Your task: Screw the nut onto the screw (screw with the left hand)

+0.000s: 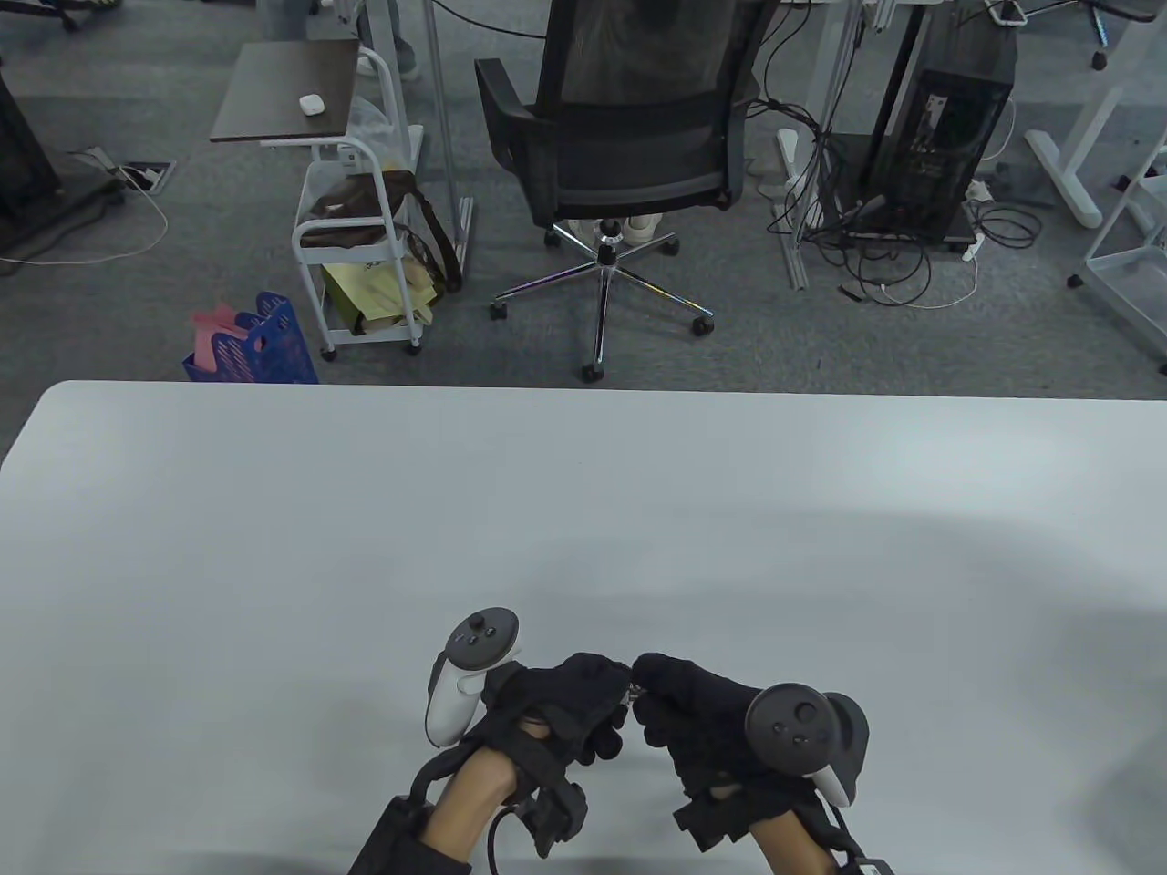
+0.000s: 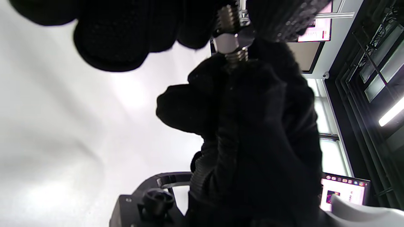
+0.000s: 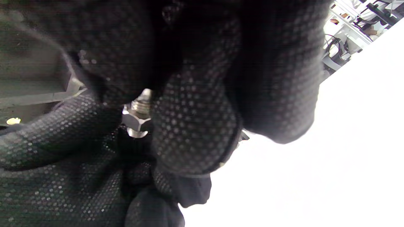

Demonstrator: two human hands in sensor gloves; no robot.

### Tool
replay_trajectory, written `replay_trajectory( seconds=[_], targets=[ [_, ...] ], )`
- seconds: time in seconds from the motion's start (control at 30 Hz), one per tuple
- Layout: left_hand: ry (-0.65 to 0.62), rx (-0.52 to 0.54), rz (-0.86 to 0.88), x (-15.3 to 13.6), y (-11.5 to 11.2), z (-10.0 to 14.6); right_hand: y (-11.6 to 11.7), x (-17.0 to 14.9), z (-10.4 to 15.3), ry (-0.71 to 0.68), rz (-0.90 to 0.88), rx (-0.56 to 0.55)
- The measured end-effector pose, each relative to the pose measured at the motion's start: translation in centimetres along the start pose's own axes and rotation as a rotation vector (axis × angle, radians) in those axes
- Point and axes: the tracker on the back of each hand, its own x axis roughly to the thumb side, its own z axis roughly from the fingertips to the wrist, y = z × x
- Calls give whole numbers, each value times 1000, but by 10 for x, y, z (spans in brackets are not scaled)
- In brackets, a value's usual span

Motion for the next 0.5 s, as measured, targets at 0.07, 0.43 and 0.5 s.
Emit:
replay_trajectory(
  seconds=[0.07, 0.43, 0.5],
  targets=[
    [-10, 3, -7, 3, -1, 0, 0, 1, 0, -7, 15, 0],
    [-8, -4, 9, 1, 0, 0, -1, 0, 0, -6, 10, -16],
    [-11, -14, -9, 4, -1, 0, -1, 0, 0, -7, 6, -14]
  ],
)
